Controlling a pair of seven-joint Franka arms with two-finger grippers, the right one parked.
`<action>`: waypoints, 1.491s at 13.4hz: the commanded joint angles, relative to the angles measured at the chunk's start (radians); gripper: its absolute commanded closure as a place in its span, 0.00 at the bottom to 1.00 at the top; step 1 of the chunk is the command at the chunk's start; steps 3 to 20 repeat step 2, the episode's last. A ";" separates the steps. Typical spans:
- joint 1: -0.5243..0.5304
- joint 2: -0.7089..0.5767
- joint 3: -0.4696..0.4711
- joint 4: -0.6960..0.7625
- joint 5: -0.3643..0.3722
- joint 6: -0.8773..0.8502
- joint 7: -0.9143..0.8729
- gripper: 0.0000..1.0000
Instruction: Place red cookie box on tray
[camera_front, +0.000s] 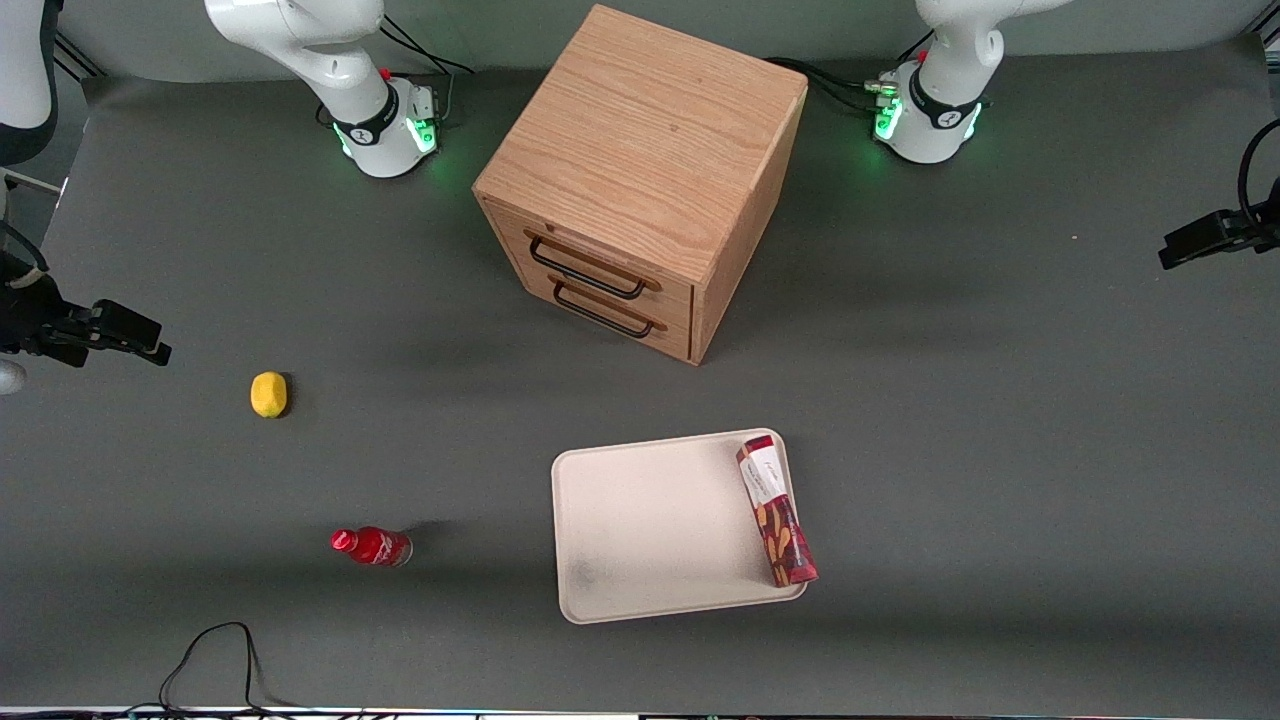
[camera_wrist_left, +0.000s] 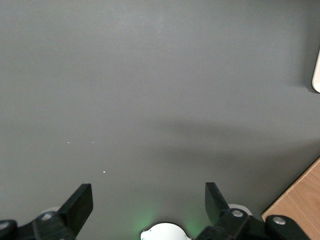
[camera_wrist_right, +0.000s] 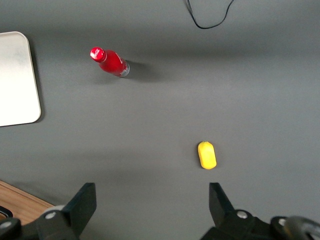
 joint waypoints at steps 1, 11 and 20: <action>-0.078 -0.017 0.085 -0.016 0.007 -0.001 0.012 0.00; -0.078 -0.017 0.085 -0.016 0.007 -0.001 0.012 0.00; -0.078 -0.017 0.085 -0.016 0.007 -0.001 0.012 0.00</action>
